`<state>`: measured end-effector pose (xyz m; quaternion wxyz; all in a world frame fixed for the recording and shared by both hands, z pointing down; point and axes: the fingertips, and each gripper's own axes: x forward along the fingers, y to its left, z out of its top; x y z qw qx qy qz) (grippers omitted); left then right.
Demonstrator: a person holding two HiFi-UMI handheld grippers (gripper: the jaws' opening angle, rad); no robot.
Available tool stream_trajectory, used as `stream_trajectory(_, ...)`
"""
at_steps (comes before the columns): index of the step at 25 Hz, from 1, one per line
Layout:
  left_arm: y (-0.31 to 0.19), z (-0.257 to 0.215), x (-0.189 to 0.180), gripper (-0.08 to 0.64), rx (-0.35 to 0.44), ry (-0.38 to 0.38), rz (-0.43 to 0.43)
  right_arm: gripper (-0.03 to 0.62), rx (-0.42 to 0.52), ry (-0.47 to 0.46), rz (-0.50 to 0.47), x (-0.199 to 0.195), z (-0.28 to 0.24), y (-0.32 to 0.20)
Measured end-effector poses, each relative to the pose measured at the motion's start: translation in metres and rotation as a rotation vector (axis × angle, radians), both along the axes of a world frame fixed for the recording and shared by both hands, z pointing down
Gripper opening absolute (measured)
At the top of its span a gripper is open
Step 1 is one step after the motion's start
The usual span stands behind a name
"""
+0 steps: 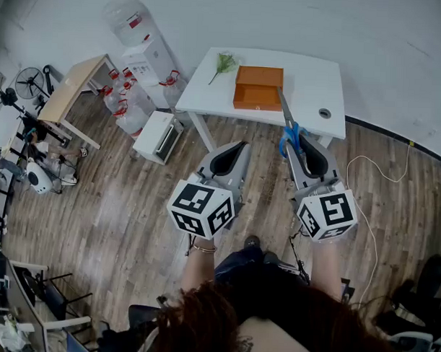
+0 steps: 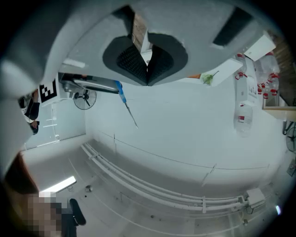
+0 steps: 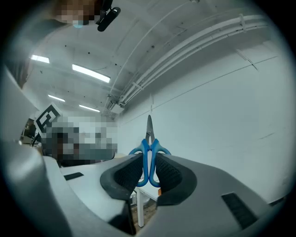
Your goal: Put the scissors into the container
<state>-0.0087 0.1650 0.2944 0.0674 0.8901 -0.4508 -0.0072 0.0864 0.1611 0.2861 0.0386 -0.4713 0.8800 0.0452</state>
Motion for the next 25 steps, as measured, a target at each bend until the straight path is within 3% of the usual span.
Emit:
stream_trajectory(7,-0.019,0.001,-0.017,0.017,-0.001,0.008,0.026,0.081,-0.005,-0.062,0.024,-0.015,0.000,-0.018)
stream_trajectory(25,-0.091,0.005,-0.060,0.016,0.007,0.043,0.087,0.081,-0.020,-0.027,0.105,-0.056,0.011,-0.085)
